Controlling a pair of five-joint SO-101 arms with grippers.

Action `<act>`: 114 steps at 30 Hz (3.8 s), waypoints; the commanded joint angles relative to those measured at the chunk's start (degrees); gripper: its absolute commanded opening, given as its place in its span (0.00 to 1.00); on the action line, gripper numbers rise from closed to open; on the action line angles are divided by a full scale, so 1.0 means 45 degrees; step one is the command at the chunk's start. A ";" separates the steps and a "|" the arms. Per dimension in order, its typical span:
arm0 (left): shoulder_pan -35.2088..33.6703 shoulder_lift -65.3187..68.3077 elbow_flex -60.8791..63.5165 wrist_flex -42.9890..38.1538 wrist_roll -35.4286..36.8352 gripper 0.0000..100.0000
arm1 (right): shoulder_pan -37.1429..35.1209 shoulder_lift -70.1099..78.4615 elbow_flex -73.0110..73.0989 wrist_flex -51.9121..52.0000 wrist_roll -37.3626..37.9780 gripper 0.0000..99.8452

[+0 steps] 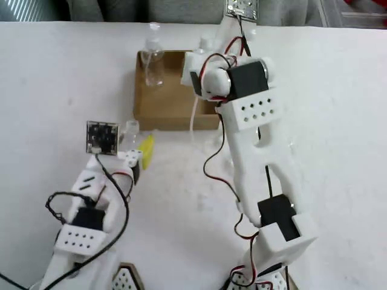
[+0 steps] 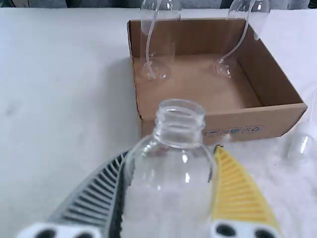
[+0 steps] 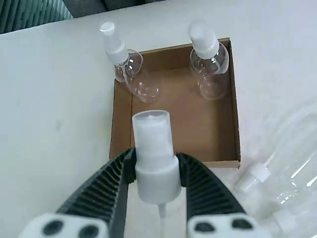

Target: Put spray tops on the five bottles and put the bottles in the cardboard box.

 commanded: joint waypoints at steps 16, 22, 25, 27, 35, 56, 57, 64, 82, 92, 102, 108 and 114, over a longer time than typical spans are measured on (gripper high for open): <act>0.0674 -0.3761 0.2032 -0.2110 0.0020 0.02 | -0.0127 -0.0733 -0.1133 -0.2198 -0.4357 0.02; 0.0674 -0.3741 0.2032 -0.2090 0.0020 0.02 | -0.0674 -0.0733 -0.2071 -0.3116 -0.4357 0.02; 0.0674 -0.3741 0.2032 -0.2090 0.0020 0.02 | -0.1084 -0.0733 -0.2110 -0.3526 -0.4298 0.02; 0.0674 -0.3741 0.2032 -0.2090 0.0020 0.02 | -0.1299 -0.0733 -0.2110 -0.3624 -0.4298 0.02; 0.0674 -0.3741 0.2032 -0.1836 0.0020 0.02 | -0.1768 -0.0733 -0.2110 -0.3604 -0.4298 0.02; 0.0674 -0.3741 0.2032 -0.1836 0.0020 0.02 | -0.2471 -0.0596 -0.1973 -0.2725 -0.4396 0.02; 0.0674 -0.3741 0.2032 -0.1836 0.0020 0.02 | -0.2452 -0.0596 -0.1973 -0.2725 -0.4396 0.02; 0.0674 -0.3741 0.2032 -0.1836 0.0020 0.02 | -0.2413 -0.0615 -0.1661 -0.2608 -0.4357 0.02; 0.0674 -0.3741 0.2032 -0.1836 0.0020 0.02 | -0.1944 -0.0596 -0.1661 -0.3155 -0.4298 0.02; 0.0674 -0.3741 0.2032 -0.1836 0.0020 0.02 | -0.1768 -0.0322 -0.1641 -0.3487 -0.4278 0.02; 0.0674 -0.3741 0.2032 -0.1836 0.0020 0.02 | -0.1612 0.0498 -0.1641 -0.3429 -0.4337 0.02; 0.0674 -0.3741 0.2032 -0.1836 0.0020 0.02 | -0.1631 0.0498 -0.1641 -0.2842 -0.4396 0.02; 0.0674 -0.3741 0.2032 -0.1836 0.0020 0.02 | -0.2081 0.0537 -0.1641 -0.1397 -0.4357 0.02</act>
